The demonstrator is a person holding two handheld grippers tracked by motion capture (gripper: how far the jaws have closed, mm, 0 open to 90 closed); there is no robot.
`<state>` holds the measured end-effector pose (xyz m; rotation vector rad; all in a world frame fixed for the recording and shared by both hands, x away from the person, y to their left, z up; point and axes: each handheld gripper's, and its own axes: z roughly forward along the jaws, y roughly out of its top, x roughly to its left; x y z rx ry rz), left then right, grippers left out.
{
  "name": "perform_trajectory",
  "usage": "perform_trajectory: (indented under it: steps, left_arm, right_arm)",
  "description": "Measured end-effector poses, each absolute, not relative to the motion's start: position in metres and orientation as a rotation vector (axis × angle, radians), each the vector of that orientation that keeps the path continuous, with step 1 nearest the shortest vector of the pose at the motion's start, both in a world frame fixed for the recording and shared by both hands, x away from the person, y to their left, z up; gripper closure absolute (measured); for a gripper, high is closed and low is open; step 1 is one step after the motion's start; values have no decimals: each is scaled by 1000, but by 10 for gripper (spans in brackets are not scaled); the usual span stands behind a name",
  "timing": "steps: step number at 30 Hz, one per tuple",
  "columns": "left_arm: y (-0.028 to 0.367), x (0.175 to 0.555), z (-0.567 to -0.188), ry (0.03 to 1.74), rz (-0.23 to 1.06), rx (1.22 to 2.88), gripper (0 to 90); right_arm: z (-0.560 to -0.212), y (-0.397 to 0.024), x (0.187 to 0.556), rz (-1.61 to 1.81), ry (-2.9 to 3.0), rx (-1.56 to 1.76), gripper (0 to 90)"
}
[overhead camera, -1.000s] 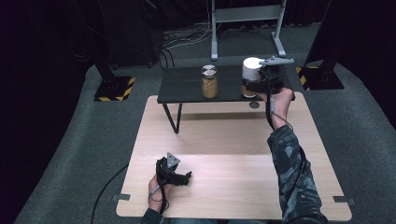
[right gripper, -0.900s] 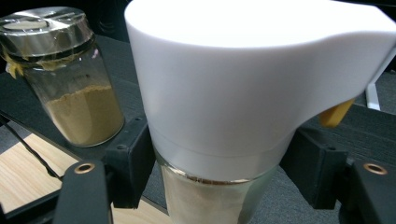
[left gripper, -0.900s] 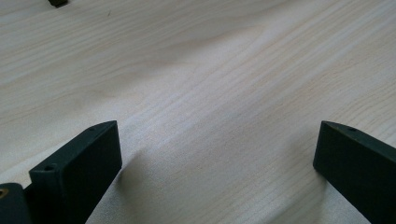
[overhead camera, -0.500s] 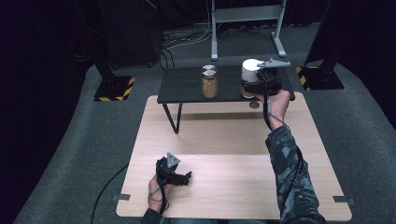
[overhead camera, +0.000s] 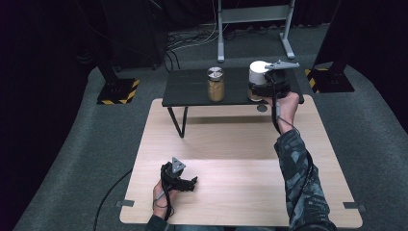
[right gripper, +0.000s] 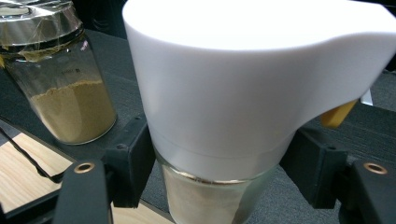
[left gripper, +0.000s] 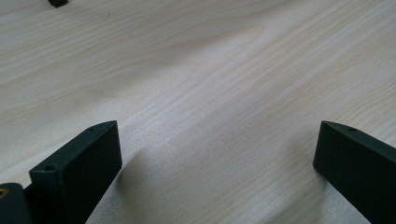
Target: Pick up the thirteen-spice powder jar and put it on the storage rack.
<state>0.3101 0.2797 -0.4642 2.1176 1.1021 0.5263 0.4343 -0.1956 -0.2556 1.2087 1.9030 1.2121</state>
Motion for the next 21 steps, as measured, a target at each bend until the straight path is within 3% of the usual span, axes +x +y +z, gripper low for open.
perform_trajectory:
  steps: [7, 8, 9, 10, 21]
  left_arm:
    - [280, 311, -464, 1099, 525, 2121, 6]
    - [280, 311, -464, 1100, 525, 2120, 6]
    - [280, 311, -464, 1100, 525, 2120, 6]
    - [280, 311, -464, 1104, 523, 2117, 6]
    - [280, 311, -464, 1099, 526, 2121, 6]
  right_arm:
    - [-255, -196, 435, 1212, 1909, 1203, 298]
    - [-256, -197, 435, 1211, 1914, 1186, 179]
    - [-256, -197, 435, 1211, 1914, 1186, 179]
    - [-254, -174, 425, 1066, 1861, 1211, 0]
    - [-256, -207, 391, 1129, 1929, 1225, 0]
